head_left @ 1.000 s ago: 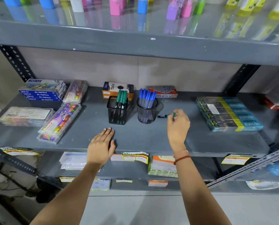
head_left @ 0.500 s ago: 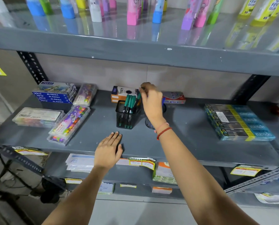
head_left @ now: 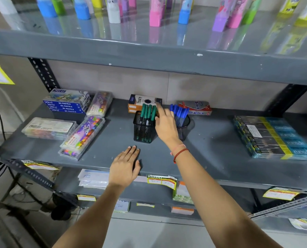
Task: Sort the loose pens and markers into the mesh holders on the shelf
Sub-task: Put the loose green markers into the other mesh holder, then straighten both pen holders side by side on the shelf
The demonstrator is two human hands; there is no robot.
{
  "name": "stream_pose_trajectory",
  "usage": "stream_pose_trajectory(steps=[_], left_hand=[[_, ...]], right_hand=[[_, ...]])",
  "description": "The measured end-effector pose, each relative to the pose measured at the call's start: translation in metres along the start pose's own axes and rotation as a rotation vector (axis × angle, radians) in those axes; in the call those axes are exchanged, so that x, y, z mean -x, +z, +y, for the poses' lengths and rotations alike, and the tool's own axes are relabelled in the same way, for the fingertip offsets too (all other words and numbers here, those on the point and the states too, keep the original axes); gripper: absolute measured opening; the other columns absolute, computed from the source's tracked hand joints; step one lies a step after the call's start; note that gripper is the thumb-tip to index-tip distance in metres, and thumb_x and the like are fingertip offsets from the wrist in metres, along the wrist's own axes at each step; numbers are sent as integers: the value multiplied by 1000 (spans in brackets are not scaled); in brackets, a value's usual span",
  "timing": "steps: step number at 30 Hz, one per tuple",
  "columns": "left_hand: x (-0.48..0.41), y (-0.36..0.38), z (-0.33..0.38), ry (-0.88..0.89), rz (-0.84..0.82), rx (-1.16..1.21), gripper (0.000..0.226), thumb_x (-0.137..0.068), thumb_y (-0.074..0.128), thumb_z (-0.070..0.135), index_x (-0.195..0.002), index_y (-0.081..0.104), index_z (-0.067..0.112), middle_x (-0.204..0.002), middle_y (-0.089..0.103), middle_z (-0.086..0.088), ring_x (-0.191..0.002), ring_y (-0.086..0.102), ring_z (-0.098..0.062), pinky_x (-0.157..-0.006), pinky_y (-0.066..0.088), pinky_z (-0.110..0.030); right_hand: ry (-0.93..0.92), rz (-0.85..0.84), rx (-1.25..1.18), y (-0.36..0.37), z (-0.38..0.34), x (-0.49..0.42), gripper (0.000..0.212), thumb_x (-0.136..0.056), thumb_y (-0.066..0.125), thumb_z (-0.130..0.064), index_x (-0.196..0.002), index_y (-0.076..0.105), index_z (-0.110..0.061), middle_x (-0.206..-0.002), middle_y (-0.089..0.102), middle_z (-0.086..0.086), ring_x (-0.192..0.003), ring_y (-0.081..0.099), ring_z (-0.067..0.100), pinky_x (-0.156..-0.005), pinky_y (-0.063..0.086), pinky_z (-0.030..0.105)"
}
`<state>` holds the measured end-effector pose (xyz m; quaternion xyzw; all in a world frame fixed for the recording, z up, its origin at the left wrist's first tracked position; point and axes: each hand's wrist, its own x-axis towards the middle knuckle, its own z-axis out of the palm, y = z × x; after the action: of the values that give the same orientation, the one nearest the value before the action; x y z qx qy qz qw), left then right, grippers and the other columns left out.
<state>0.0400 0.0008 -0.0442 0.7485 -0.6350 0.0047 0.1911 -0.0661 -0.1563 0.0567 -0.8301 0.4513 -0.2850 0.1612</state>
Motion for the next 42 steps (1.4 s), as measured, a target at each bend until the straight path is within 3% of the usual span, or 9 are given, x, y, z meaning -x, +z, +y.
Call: stream_pose_trajectory(steps=[5, 9, 12, 16, 20, 24, 27, 42], left_hand=[[0, 2, -1, 16, 38, -1, 50, -89, 33, 33, -121, 62, 7, -126, 63, -10, -119, 56, -28, -98, 43, -43], [0, 1, 2, -45, 84, 93, 55, -88, 34, 43, -125, 59, 10, -129, 60, -10, -121, 55, -27, -99, 42, -43], [-9, -2, 10, -229, 133, 244, 60, -88, 47, 49, -138, 42, 14, -137, 54, -9, -119, 54, -29, -96, 43, -45], [-45, -7, 31, -497, 193, 554, 104, -71, 71, 58, -147, 16, 14, -152, 32, -8, -135, 35, -27, -106, 35, -47], [-76, -5, 45, -586, 232, 708, 124, -56, 83, 53, -148, 11, 13, -154, 28, -8, -138, 29, -24, -109, 30, -41], [-92, 0, 50, -616, 320, 787, 95, -59, 86, 38, -135, 37, 9, -130, 55, -11, -121, 50, -27, -101, 43, -42], [-96, -2, 51, -628, 364, 755, 74, -63, 85, 33, -123, 49, 8, -115, 64, -12, -108, 59, -29, -91, 50, -39], [-28, -18, 72, -607, 423, 629, 69, -62, 81, 47, -115, 53, 14, -104, 69, -6, -95, 64, -27, -78, 55, -43]], right_hand=[[111, 244, -123, -18, 26, 29, 46, -91, 58, -20, -132, 46, -3, -123, 55, 18, -116, 45, 33, -102, 40, 44], [235, 347, -160, -22, 56, 49, 51, -86, 66, -24, -130, 48, -3, -127, 51, 18, -121, 42, 33, -103, 41, 46], [334, 308, -230, -19, 72, 52, 72, -79, 73, -34, -136, 39, -6, -134, 45, 17, -126, 38, 31, -105, 38, 47], [424, 162, -368, -9, 78, 46, 103, -64, 85, -39, -143, 26, -7, -143, 37, 16, -137, 29, 31, -113, 29, 47], [418, 147, -442, 0, 77, 36, 102, -58, 88, -34, -140, 32, -12, -134, 48, 13, -128, 44, 29, -110, 39, 45], [426, 200, -444, 4, 76, 30, 87, -60, 88, -29, -131, 41, -10, -129, 55, 12, -122, 52, 28, -104, 46, 47], [407, 229, -435, 0, 76, 31, 80, -60, 88, -27, -126, 46, -10, -124, 59, 11, -117, 56, 27, -101, 49, 44], [391, 277, -402, -25, 71, 103, 77, -57, 87, -35, -121, 49, -18, -118, 62, 4, -108, 59, 18, -91, 45, 24]])
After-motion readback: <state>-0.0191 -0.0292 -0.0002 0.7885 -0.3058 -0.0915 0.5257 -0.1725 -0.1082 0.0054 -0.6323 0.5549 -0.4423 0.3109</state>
